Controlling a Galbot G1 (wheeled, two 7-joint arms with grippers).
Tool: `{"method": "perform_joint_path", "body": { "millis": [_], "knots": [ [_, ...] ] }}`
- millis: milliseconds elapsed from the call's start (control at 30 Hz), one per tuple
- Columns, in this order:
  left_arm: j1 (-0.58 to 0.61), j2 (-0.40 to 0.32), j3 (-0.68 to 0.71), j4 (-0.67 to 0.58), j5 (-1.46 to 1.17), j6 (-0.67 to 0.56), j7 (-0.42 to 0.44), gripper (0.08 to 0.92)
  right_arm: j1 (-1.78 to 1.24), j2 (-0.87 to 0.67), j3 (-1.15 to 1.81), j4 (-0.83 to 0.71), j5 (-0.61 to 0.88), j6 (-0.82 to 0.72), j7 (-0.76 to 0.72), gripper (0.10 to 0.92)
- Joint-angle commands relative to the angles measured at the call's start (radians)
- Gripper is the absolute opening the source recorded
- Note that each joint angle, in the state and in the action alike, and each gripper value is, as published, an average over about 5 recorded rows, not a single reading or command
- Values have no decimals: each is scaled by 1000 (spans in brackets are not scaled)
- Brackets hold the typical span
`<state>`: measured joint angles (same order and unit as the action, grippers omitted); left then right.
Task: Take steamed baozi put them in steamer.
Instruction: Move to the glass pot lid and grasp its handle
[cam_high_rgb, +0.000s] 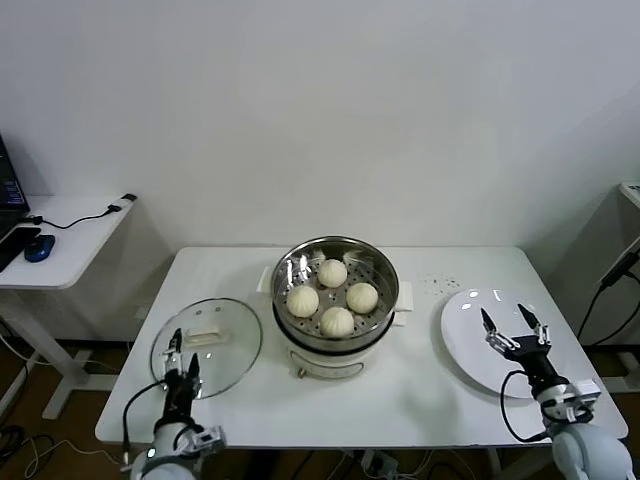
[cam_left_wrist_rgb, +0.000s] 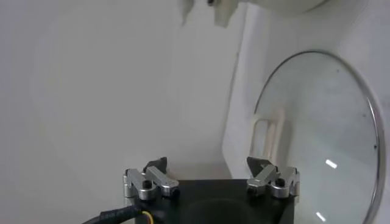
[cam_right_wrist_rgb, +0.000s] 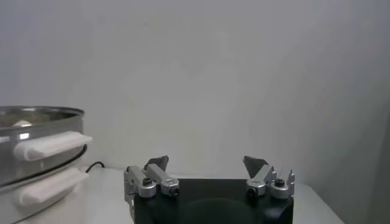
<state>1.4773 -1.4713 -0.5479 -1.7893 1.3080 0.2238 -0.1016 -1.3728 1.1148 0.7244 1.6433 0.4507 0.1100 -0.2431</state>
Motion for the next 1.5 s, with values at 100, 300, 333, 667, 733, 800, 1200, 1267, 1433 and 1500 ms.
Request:
{"method": "perform_joint_path", "body": {
  "millis": [100,300,333,667,733,800,1200,1267,1433,1500],
  "knots": [
    [-221,12,102,264,34,144,-48,823,35,29,-19,-26,-68,-4,12,823],
    [-286,19,104,349,26,138,-79,823,43,38,-24,-38,-84,0,11,823],
    [-298,21,104,366,25,138,-82,823,43,39,-24,-38,-86,0,11,823],
    [-384,21,68,470,14,121,-92,823,42,41,-8,-35,-52,7,7,823],
    [-390,23,66,469,6,111,-98,823,40,41,-5,-37,-53,9,6,823],
    [-393,24,64,465,3,100,-102,823,39,44,-4,-42,-55,11,4,823],
    [-380,38,63,446,9,52,-65,629,44,68,-8,-61,-73,22,-12,823],
    [-379,39,62,448,9,44,-63,568,44,71,-5,-65,-76,24,-13,823],
    [-376,41,60,442,5,29,-65,421,42,80,1,-72,-84,30,-18,823],
    [-371,46,58,428,2,21,-67,369,43,81,3,-72,-84,31,-19,823]
  ]
}}
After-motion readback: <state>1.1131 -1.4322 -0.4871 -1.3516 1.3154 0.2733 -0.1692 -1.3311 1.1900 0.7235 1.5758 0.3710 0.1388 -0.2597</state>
